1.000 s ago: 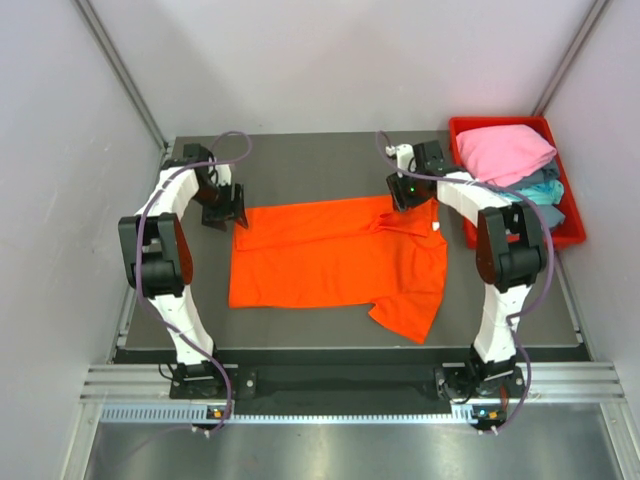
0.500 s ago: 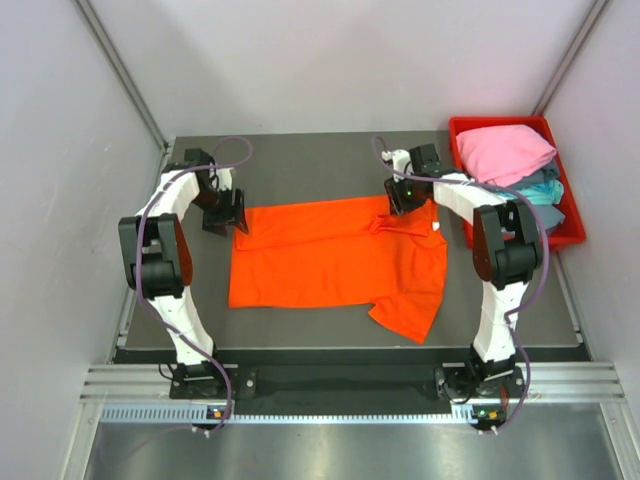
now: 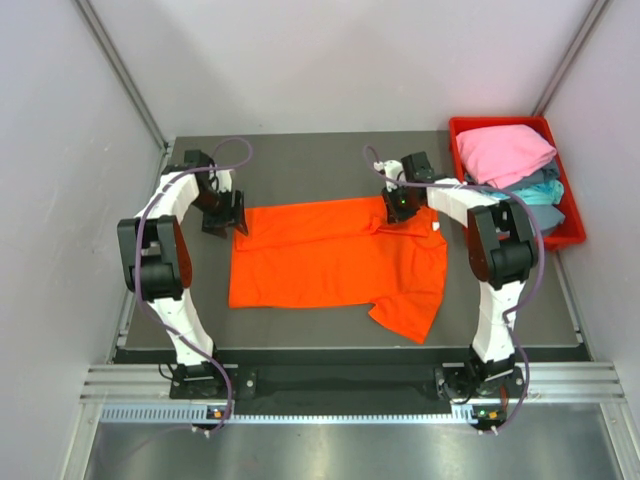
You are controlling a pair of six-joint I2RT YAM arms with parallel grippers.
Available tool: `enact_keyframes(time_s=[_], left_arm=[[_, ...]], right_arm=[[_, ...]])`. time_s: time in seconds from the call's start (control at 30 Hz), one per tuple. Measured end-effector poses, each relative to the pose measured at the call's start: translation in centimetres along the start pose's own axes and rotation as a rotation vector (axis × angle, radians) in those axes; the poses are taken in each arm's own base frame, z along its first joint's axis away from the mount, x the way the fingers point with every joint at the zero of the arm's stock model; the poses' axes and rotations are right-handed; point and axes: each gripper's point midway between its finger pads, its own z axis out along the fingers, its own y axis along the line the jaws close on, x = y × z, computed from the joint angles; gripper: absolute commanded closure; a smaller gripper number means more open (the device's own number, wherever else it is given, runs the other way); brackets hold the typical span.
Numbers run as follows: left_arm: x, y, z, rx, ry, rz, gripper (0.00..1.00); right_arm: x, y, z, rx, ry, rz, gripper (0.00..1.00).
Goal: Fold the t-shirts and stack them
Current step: Fold the tshirt
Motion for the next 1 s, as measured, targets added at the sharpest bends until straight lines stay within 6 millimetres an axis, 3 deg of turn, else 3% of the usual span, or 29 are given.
enact_keyframes(time_s=[0.1, 0.4, 0.6, 0.83, 0.93, 1.0], left_arm=[[0.0, 0.0, -0.1, 0.0, -0.001, 0.0, 0.31], [0.0, -0.2, -0.3, 0.005, -0.021, 0.004, 0.31], [0.3, -0.5, -0.1, 0.022, -0.026, 0.006, 0.31], [0.1, -0.6, 0.0, 0.031, -0.036, 0.009, 0.31], [0.0, -0.6, 0.0, 0.03, -0.04, 0.01, 0.31], [-0.1, -0.6, 0.0, 0.031, -0.042, 0.011, 0.31]], right_arm=[[0.1, 0.0, 0.0, -0.001, 0.002, -0.003, 0.99], [1.6, 0.9, -1.6, 0.0, 0.017, -0.009, 1.0], [3.2, 4.0, -4.5, -0.02, 0.02, -0.044, 1.0], [5.1, 8.5, -6.9, -0.069, 0.026, -0.098, 0.89], [4.6, 8.5, -7.5, -0.056, 0.012, -0.097, 0.76], [3.8, 7.9, -7.8, -0.035, -0.001, -0.087, 0.62]])
